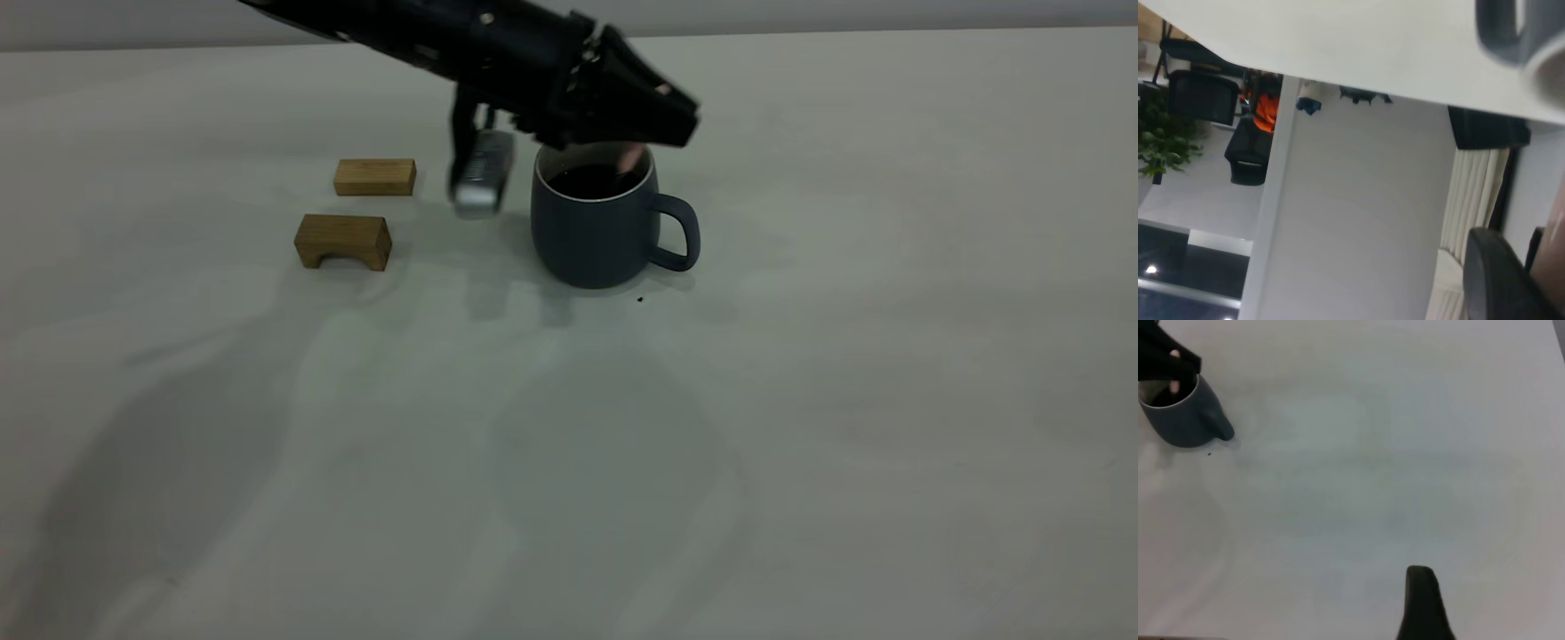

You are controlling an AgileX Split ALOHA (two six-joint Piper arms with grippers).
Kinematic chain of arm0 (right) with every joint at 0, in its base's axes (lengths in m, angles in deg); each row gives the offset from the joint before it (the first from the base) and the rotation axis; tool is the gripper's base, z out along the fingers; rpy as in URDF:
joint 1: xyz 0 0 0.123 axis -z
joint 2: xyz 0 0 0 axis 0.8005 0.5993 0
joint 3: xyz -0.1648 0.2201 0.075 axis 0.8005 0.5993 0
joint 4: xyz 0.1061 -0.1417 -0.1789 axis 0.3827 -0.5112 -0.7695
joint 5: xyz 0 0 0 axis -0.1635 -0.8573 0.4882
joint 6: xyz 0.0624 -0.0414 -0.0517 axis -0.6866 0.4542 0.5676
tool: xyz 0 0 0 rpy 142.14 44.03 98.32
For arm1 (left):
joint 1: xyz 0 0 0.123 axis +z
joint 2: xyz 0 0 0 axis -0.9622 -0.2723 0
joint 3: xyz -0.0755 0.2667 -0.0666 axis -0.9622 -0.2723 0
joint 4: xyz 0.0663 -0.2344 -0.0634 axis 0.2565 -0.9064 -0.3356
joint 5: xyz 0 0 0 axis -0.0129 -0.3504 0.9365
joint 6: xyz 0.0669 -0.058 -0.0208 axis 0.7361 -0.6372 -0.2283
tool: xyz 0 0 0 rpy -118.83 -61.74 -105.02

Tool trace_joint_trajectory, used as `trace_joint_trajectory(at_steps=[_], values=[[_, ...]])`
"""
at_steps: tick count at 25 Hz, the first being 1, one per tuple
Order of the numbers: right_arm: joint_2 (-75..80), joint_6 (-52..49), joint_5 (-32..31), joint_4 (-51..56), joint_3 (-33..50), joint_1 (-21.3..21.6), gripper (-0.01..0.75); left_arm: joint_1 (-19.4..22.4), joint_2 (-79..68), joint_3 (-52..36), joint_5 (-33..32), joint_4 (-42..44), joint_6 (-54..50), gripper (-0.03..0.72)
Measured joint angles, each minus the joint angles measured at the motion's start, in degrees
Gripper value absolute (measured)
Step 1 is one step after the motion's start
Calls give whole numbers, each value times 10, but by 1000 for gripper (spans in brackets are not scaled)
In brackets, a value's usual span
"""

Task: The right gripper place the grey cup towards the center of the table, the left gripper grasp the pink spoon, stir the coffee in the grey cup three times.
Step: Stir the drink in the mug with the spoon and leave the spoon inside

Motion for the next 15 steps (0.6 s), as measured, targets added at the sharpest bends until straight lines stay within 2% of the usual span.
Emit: trace_joint_trajectory(at_steps=[5,15], values=[[0,0,0,0,0,0,570,24,1,1,-10,8,-16,146],[0,0,0,0,0,0,570,25,1,1,-12,6,-24,146]])
